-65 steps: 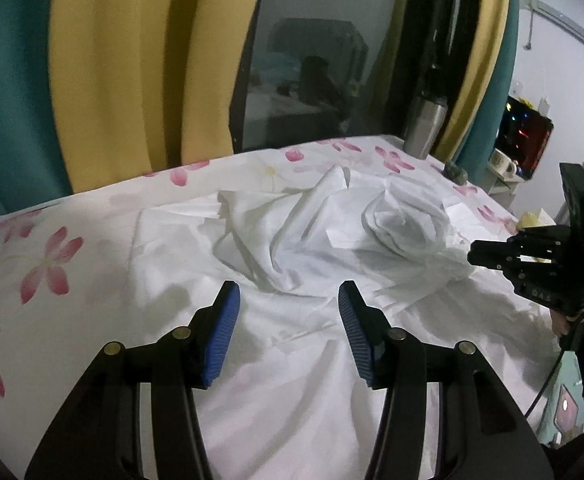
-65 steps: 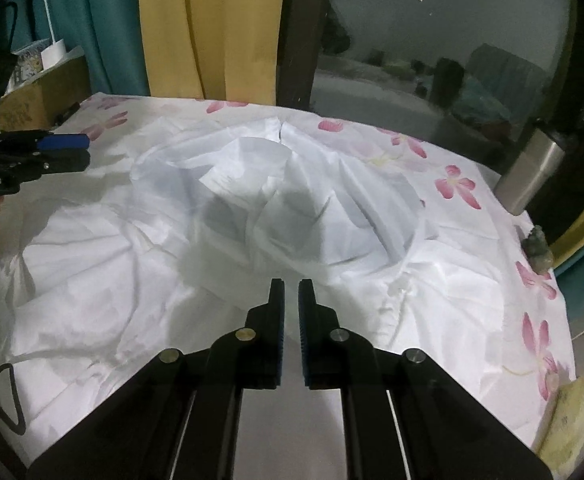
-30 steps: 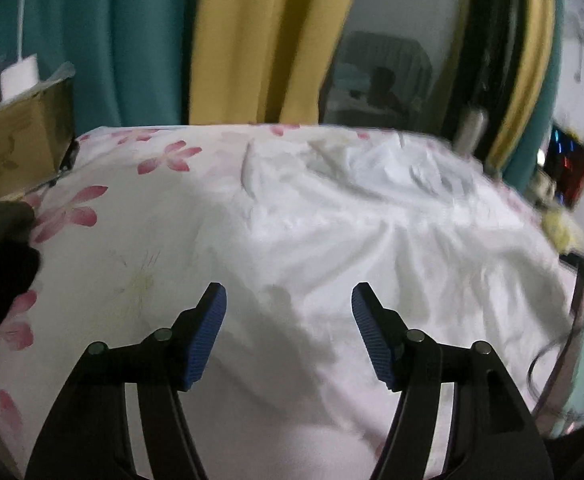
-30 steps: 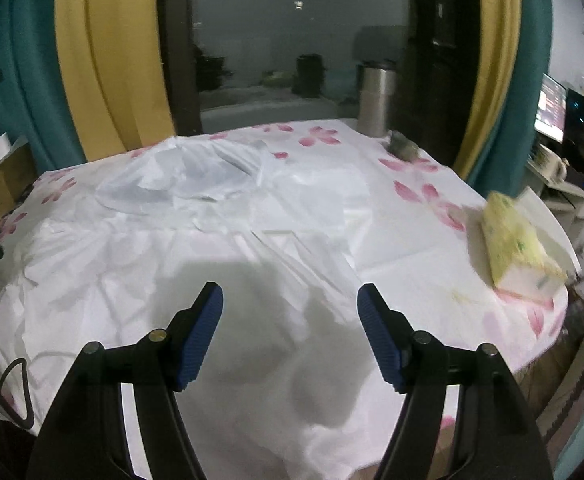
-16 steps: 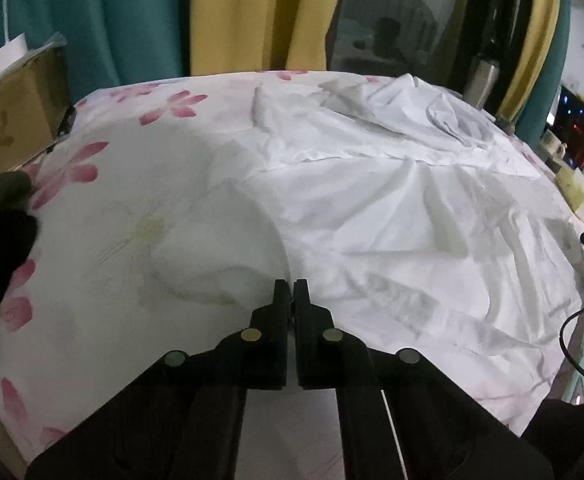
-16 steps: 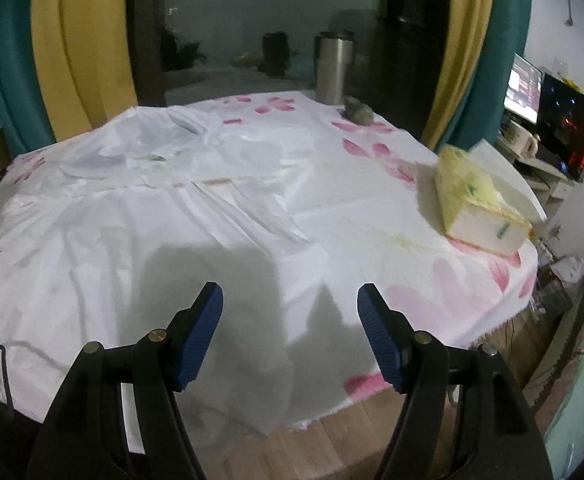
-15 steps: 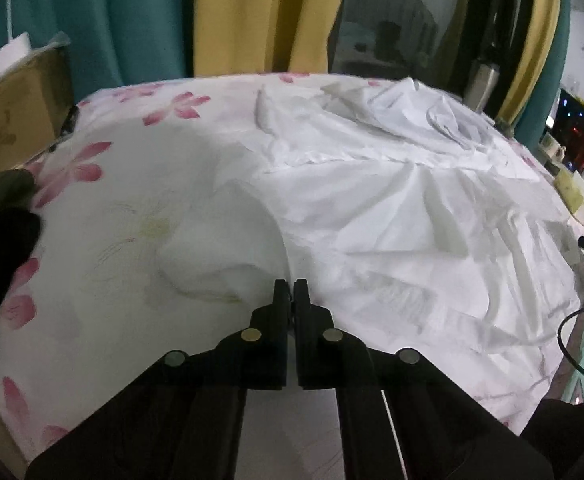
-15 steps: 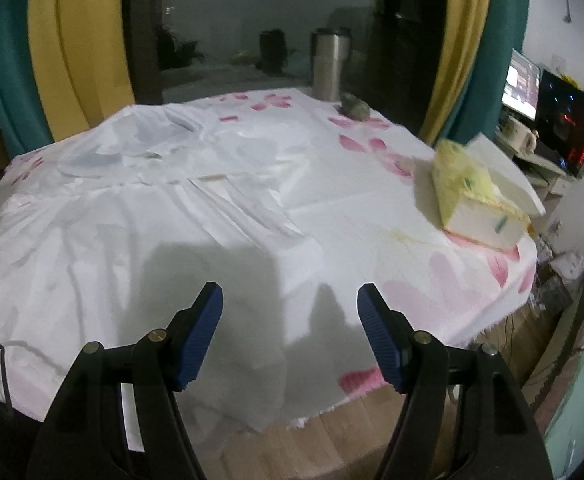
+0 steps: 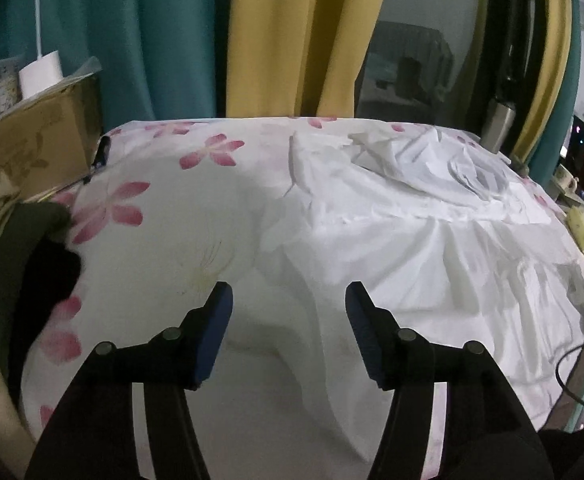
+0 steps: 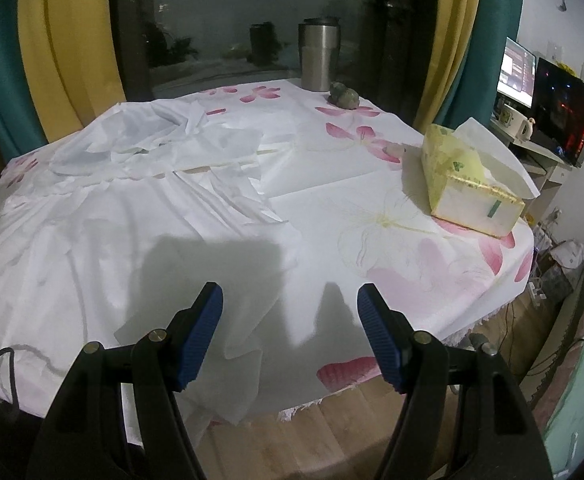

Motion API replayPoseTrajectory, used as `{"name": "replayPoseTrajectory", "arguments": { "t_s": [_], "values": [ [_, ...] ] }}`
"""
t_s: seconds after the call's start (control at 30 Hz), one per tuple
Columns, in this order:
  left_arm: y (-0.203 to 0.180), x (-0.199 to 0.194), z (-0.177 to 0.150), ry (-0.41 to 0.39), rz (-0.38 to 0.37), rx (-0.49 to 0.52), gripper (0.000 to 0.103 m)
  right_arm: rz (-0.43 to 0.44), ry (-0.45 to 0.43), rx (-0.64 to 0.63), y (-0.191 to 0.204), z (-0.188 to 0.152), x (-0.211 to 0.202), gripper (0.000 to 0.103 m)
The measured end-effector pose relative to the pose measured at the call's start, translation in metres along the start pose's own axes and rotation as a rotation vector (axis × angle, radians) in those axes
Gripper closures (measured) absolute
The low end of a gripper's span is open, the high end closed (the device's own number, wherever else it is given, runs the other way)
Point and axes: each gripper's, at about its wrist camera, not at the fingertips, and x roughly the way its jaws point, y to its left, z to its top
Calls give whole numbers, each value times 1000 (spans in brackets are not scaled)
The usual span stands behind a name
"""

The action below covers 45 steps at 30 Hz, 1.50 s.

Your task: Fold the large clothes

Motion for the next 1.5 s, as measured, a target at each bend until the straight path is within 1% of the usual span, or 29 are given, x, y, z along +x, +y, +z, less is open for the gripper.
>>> {"name": "replayPoseTrajectory", "arguments": {
  "t_s": [0.1, 0.13, 0.27, 0.3, 0.37, 0.4, 0.47, 0.5, 0.53, 0.57, 0.6, 0.63, 0.67, 0.7, 0.73, 0.77, 0.83, 0.9, 1.0, 1.1, 1.3, 1.5],
  "values": [
    [-2, 15, 8, 21, 6, 11, 41, 1, 1, 1, -2, 2, -2, 33],
    [-2, 22, 9, 39, 7, 10, 41, 8, 1, 1, -2, 3, -3, 33],
    [3, 43, 4, 106, -36, -14, 41, 50, -2, -10, 6, 5, -2, 33],
    [4, 47, 1, 122, -37, -15, 41, 64, 6, -18, 11, 5, 0, 33],
    [5, 43, 0, 109, -48, -12, 42, 107, 18, -53, 25, 5, 2, 33],
    [6, 45, -1, 118, -53, -12, 44, 126, 22, -73, 33, 5, 1, 33],
    [7, 44, -2, 115, -59, -19, 61, 154, 39, -115, 50, 5, 2, 33],
    [8, 44, -3, 117, -55, -14, 73, 150, 54, -144, 58, 4, 4, 33],
    [7, 44, -3, 117, -55, -11, 81, 124, 70, -176, 65, 2, 8, 33],
    [6, 44, -4, 123, -67, -3, 86, 98, 82, -202, 69, 0, 11, 33],
    [6, 43, -4, 123, -77, 2, 93, 90, 86, -211, 71, -2, 14, 34],
    [7, 42, -4, 122, -91, 3, 98, 96, 90, -212, 70, -4, 15, 39],
    [7, 40, -5, 121, -107, 5, 98, 121, 85, -206, 69, -6, 14, 43],
    [8, 37, -6, 114, -111, 6, 99, 126, 81, -208, 67, -6, 12, 61],
    [9, 33, -6, 103, -106, 8, 99, 118, 73, -214, 64, -6, 10, 88],
    [9, 28, -7, 89, -96, 13, 99, 109, 70, -211, 60, -5, 9, 96],
    [11, 15, -7, 57, -86, 14, 99, 109, 50, -184, 51, -3, 4, 96],
    [13, 4, -7, 30, -77, 12, 99, 103, 8, -161, 42, 4, -7, 96],
    [16, -9, -4, -1, -61, 8, 99, 67, -55, -147, 32, 17, -22, 96],
    [20, -21, 3, -39, -51, 1, 99, 55, -94, -121, 23, 28, -30, 96],
    [25, -39, 19, -121, -37, -20, 99, 64, -133, -102, 18, 45, -37, 96],
    [31, -40, 34, -157, -37, -44, 99, 88, -161, -60, 2, 61, -35, 96]
  ]
}}
